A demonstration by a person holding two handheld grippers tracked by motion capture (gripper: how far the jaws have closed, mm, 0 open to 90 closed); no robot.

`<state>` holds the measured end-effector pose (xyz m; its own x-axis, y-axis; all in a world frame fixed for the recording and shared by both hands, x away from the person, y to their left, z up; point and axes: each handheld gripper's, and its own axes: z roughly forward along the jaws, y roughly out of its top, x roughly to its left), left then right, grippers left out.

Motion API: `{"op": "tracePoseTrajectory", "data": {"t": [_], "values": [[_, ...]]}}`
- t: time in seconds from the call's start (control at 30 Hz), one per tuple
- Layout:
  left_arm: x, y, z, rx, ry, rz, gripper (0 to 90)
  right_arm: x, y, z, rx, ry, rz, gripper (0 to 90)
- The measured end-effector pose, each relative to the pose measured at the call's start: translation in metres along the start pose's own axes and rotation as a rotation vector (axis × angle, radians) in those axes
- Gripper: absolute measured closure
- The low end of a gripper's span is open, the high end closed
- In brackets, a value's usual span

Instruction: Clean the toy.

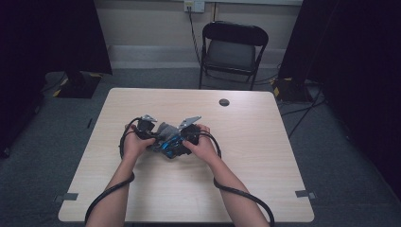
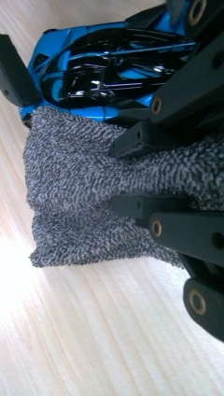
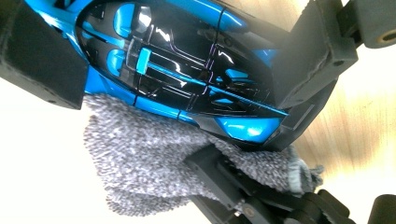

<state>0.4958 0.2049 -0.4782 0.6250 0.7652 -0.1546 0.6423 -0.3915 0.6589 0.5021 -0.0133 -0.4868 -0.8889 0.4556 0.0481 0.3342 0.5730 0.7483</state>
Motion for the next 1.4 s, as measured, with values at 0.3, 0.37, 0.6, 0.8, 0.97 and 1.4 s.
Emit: {"op": "tracePoseTrajectory", "data": {"t": [0.3, 0.37, 0.6, 0.8, 0.97, 1.4], "values": [[-0.001, -0.01, -0.01, 0.0, -0.001, 0.001, 73.9, 0.0, -0.001, 0.0, -0.007, -0.001, 0.0, 2.9], [-0.001, -0.012, -0.011, 0.0, -0.002, 0.002, 73.9, 0.0, -0.001, 0.0, -0.006, 0.0, 0.0, 2.9], [0.0, -0.018, -0.016, -0.006, 0.0, -0.003, 73.9, 0.0, 0.0, 0.0, 0.0, 0.0, -0.001, 2.9], [0.001, -0.024, -0.021, -0.009, -0.005, -0.006, 73.9, 0.0, -0.001, 0.0, -0.006, 0.0, 0.0, 2.9], [0.005, -0.03, -0.028, -0.004, 0.004, -0.01, 73.9, 0.0, 0.0, 0.0, 0.0, -0.001, 0.001, 2.9], [0.009, -0.036, -0.055, -0.023, 0.018, -0.012, 73.9, 0.0, -0.001, 0.0, -0.009, -0.001, 0.0, 2.9]]}}
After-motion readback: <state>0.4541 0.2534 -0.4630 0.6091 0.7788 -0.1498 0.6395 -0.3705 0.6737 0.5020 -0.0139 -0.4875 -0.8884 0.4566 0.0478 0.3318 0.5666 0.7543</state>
